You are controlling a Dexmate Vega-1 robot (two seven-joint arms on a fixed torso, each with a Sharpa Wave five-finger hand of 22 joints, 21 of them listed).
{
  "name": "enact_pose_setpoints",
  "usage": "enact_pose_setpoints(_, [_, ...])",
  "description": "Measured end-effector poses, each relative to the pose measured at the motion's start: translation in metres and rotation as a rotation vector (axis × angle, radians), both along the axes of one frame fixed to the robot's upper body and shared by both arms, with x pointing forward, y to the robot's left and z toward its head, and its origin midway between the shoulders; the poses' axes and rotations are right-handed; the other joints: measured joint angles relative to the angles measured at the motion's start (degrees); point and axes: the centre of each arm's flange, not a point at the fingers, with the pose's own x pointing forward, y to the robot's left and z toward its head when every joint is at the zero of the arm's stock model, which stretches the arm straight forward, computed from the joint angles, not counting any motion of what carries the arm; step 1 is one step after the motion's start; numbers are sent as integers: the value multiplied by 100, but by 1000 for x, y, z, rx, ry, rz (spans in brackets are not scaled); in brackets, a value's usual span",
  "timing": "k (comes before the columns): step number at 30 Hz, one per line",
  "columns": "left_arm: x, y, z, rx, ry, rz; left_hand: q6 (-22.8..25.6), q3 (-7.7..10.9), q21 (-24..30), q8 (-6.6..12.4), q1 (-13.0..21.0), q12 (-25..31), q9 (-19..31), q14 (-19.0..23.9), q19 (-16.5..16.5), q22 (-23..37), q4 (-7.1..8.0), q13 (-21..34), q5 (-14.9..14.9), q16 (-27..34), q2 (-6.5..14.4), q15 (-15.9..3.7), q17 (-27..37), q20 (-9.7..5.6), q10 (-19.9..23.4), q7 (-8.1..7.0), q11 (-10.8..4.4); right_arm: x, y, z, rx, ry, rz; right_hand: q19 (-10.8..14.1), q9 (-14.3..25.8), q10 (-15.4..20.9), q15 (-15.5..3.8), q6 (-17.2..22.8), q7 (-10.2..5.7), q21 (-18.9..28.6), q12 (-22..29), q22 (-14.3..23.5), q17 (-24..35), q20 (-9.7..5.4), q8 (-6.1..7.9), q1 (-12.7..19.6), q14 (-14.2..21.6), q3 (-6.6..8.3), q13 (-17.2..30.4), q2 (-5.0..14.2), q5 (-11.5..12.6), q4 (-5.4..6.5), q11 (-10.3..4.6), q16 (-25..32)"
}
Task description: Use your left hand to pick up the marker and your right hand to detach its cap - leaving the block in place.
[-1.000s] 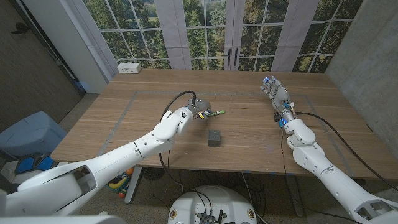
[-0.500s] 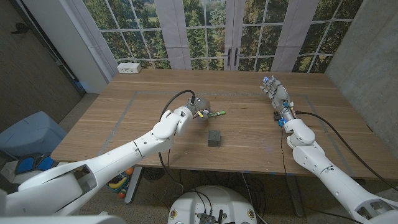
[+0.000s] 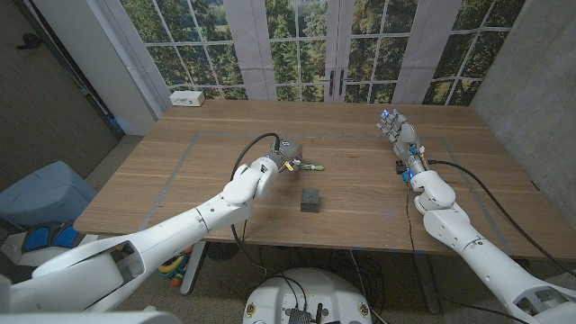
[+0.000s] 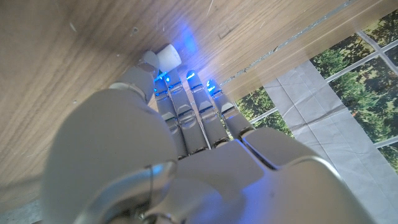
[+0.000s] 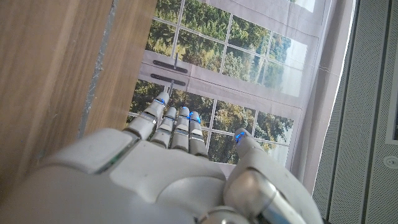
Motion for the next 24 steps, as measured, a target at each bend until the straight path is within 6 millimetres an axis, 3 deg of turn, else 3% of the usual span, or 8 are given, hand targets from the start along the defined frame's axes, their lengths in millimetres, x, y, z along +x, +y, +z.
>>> enact_pose_setpoints(8, [0,5,1,-58,-45,-19,92,-48,44,34,67,76,0,70,7,0,-1,0,3,0,-66,-9,0,-7,45,8,45,2,0,2,-5,1,-8,0,0,0,0,0,0,1,0,-8,-30,0,0,-60,0,11,0,-59,0,-11,0,0])
enact_pose_setpoints(11, [0,7,1,-73,-53,-22,95,-56,44,34,73,76,0,70,19,0,-8,0,2,0,-73,-9,-1,-19,61,9,61,2,0,2,-8,3,-14,15,0,0,0,0,0,1,0,-13,-76,15,0,-40,0,62,0,-58,0,-153,0,0])
enact_pose_setpoints(19, [-7,11,12,-144,-115,-53,234,-83,44,65,164,86,0,101,37,-1,3,3,47,-1,-164,-40,-1,-38,92,-10,90,4,0,5,-17,4,-26,42,0,31,9,0,0,-22,0,-13,-208,42,0,433,53,213,0,-127,0,-552,32,-68])
enact_pose_setpoints(24, [-11,12,18,-164,-141,-67,233,-105,44,78,165,86,0,101,37,-1,25,7,47,-1,-164,-40,-2,-38,92,-11,90,4,0,6,-20,5,-32,42,0,31,10,0,0,-22,0,-13,-267,42,0,540,52,293,0,-127,41,-742,31,-108])
